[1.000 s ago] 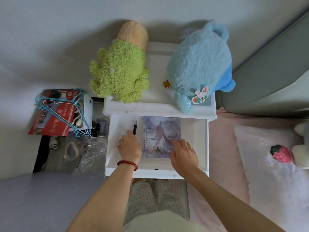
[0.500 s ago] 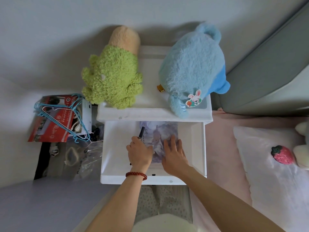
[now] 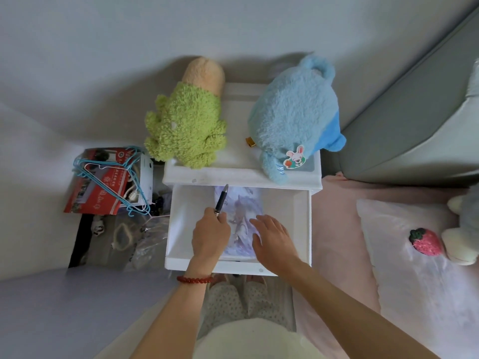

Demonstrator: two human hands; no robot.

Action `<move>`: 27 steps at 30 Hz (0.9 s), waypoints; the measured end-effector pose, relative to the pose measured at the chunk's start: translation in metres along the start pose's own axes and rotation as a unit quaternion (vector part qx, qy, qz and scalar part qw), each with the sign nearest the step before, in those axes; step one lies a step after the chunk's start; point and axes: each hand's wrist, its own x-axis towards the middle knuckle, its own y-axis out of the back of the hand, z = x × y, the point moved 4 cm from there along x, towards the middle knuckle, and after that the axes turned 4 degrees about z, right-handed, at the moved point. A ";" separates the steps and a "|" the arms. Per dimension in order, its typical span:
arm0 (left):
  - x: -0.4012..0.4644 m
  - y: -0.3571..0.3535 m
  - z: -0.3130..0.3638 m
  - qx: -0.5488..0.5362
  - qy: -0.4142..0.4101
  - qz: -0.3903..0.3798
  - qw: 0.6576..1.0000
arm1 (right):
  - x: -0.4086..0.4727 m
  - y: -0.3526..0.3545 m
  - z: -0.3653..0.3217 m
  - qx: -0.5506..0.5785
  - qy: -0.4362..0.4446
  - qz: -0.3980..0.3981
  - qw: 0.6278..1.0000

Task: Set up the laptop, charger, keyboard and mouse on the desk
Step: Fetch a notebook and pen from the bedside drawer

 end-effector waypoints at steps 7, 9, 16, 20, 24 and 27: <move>-0.022 0.044 0.005 -0.011 0.066 0.009 0.998 | -0.037 0.040 -0.026 -0.067 0.161 0.113 0.978; -0.020 0.064 0.006 -0.078 0.118 0.014 0.990 | -0.038 0.051 -0.029 -0.078 0.175 0.112 0.975; -0.054 0.110 0.007 0.052 0.060 0.013 0.997 | -0.042 0.075 -0.053 -0.083 0.230 0.118 0.963; -0.101 0.126 0.010 0.226 -0.069 0.139 0.962 | -0.052 0.078 -0.061 -0.109 0.260 0.116 0.952; -0.115 0.141 0.001 0.285 -0.127 0.221 0.924 | -0.062 0.061 -0.058 -0.163 0.301 0.096 0.935; -0.111 0.151 -0.009 0.296 -0.159 0.288 0.897 | -0.066 0.032 -0.052 -0.235 0.366 0.035 0.900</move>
